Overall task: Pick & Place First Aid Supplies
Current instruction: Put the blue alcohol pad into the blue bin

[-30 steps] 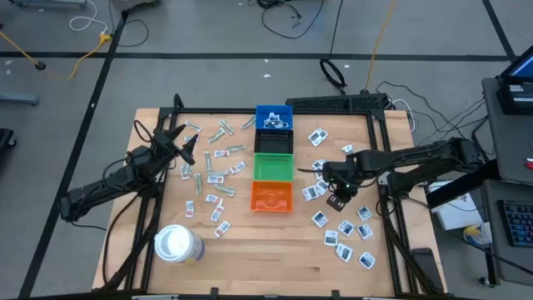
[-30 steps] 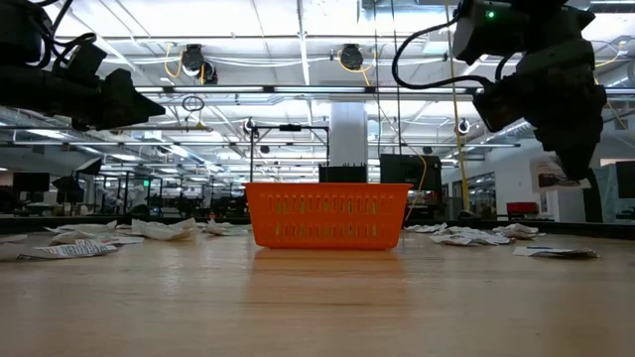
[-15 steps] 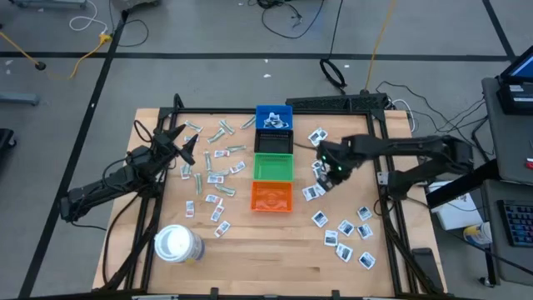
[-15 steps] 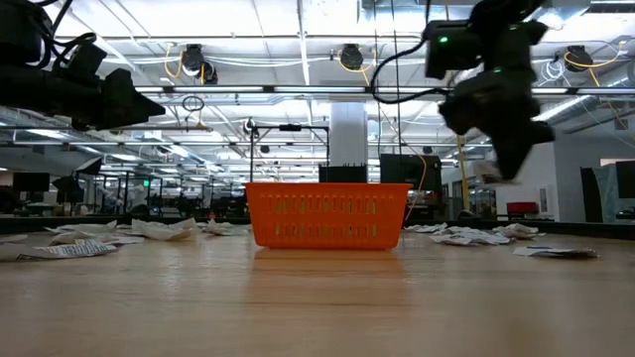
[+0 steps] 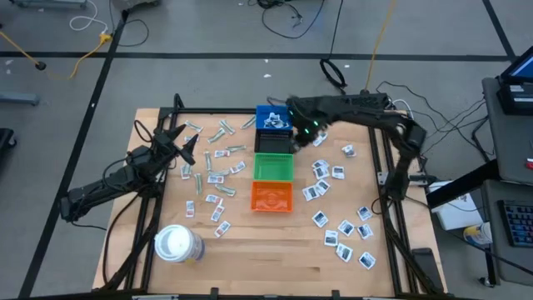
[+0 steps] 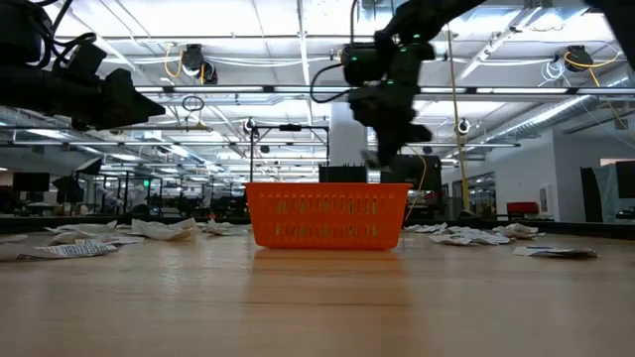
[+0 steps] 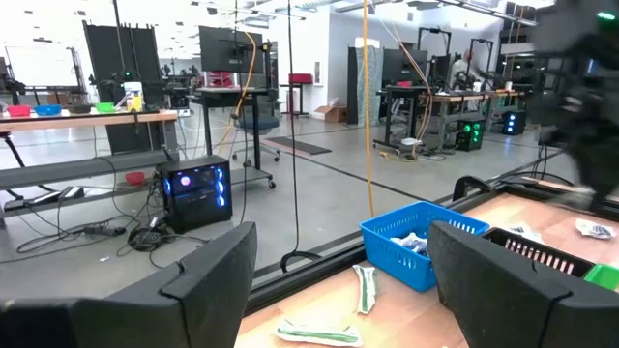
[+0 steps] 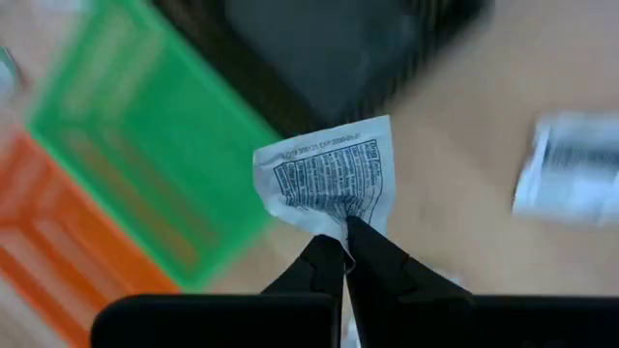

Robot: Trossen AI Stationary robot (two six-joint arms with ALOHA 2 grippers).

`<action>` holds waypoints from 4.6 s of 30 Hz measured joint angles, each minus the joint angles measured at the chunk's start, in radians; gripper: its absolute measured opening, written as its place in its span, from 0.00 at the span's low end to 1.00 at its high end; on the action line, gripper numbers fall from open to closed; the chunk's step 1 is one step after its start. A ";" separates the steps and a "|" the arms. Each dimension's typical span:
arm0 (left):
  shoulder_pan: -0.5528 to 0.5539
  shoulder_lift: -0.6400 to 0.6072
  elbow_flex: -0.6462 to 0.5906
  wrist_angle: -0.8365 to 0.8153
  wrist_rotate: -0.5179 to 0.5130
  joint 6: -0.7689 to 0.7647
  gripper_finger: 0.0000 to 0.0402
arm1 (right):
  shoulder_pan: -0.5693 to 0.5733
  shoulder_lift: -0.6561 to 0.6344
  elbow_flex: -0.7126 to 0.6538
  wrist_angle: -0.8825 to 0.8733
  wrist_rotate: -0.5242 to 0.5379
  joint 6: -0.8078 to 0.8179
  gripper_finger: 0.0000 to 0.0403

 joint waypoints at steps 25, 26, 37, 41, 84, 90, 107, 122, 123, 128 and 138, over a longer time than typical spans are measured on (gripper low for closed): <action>0.000 0.000 0.000 0.000 0.000 0.000 0.76 | -0.126 0.454 0.472 0.147 0.043 -0.155 0.01; 0.000 0.000 0.000 0.000 0.000 0.000 0.76 | -0.126 0.454 0.472 0.160 0.072 -0.156 0.02; 0.000 0.000 0.000 0.000 0.000 0.000 0.76 | -0.125 0.454 0.472 0.120 0.132 -0.132 0.29; 0.000 0.000 0.000 0.000 0.000 0.000 0.76 | -0.125 0.429 0.470 0.085 0.133 -0.115 0.38; 0.000 0.000 0.000 0.000 0.000 0.000 0.76 | 0.273 -0.115 -0.069 -0.195 0.290 0.832 0.50; 0.000 0.000 0.000 0.000 0.000 0.000 0.76 | 0.412 -0.283 -0.278 -0.191 0.290 0.982 0.50; 0.000 0.000 0.000 0.000 0.000 0.000 0.76 | 0.776 -0.540 -0.572 -0.191 0.234 1.348 0.50; 0.000 0.000 0.000 0.000 0.000 0.000 0.76 | 0.942 -0.511 -0.752 0.119 0.107 1.452 0.50; 0.000 0.000 0.000 0.000 0.000 0.000 0.76 | 0.947 -0.505 -0.770 0.150 0.101 1.453 0.50; 0.000 0.000 0.000 0.000 0.000 0.000 0.76 | 0.964 -0.476 -0.839 0.239 0.032 1.453 0.50; 0.000 0.000 0.000 0.000 0.000 0.000 0.76 | 0.970 -0.454 -0.918 0.351 -0.028 1.438 0.49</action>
